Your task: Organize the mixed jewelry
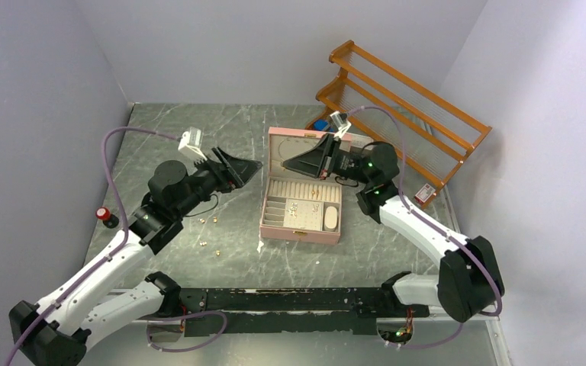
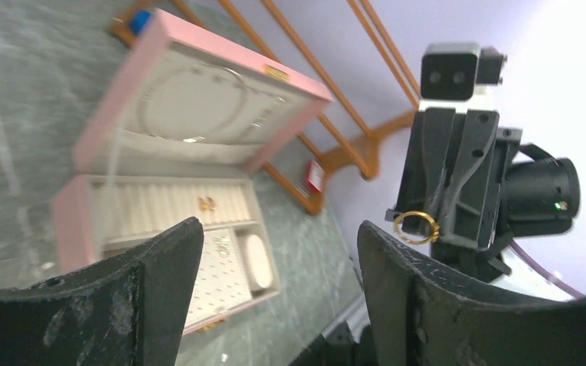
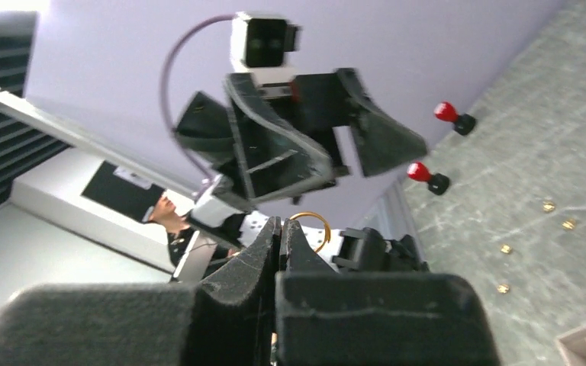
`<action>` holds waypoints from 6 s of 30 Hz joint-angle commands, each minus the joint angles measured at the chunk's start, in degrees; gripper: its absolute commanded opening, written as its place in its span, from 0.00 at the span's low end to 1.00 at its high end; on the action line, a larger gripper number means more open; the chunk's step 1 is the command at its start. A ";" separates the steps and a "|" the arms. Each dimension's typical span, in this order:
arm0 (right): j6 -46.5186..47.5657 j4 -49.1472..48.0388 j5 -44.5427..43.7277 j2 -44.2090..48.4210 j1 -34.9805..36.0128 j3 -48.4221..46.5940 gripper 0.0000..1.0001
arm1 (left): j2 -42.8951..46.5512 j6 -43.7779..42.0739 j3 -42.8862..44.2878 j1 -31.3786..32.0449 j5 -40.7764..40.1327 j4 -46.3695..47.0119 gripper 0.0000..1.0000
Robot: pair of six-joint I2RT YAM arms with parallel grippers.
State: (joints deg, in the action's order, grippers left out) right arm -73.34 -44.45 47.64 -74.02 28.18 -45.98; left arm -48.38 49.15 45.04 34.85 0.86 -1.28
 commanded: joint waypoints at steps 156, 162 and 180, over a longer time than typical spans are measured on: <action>37.95 62.83 -44.77 11.81 5.30 -7.53 0.06 | -2.20 -6.37 4.10 0.96 7.26 3.20 0.95; 39.71 68.15 -59.47 9.51 5.30 -5.87 0.04 | -3.76 -7.02 4.13 1.01 8.34 3.17 0.95; 38.88 60.92 -61.49 -1.22 5.15 -2.35 0.04 | -6.52 -6.04 2.13 1.00 10.85 5.73 0.94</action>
State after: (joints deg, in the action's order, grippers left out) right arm -34.87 19.84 -11.84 -74.39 33.41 -48.47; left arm -54.81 43.51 47.29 35.57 10.28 2.76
